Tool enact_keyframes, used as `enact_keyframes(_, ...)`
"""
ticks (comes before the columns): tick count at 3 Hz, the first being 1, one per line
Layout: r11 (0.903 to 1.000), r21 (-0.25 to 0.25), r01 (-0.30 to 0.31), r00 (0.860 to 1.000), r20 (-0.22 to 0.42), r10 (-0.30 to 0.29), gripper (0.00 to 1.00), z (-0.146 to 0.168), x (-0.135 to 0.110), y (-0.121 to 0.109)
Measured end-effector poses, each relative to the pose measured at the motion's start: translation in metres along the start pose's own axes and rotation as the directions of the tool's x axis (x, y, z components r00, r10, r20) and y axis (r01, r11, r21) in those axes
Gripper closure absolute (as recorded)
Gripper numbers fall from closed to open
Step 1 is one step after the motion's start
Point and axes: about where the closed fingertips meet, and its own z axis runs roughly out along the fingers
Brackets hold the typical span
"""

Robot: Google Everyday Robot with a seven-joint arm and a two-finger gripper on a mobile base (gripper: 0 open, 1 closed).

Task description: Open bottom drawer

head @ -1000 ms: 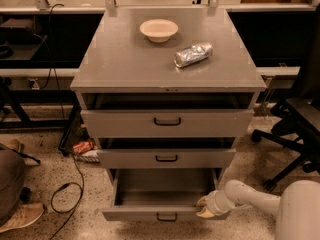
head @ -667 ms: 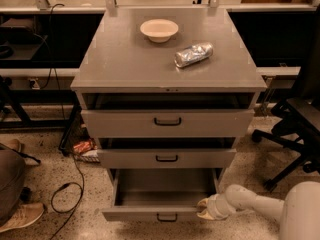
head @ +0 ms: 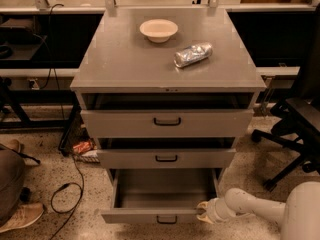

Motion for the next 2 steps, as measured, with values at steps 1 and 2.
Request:
enact_keyframes(1,1.0000,0.000,0.000,1.000,0.000,0.000,0.35,0.0001,0.0000,0.0001)
enact_keyframes(2,1.0000,-0.001,0.000,1.000,0.001,0.000,0.05,0.0006,-0.0002,0.0006)
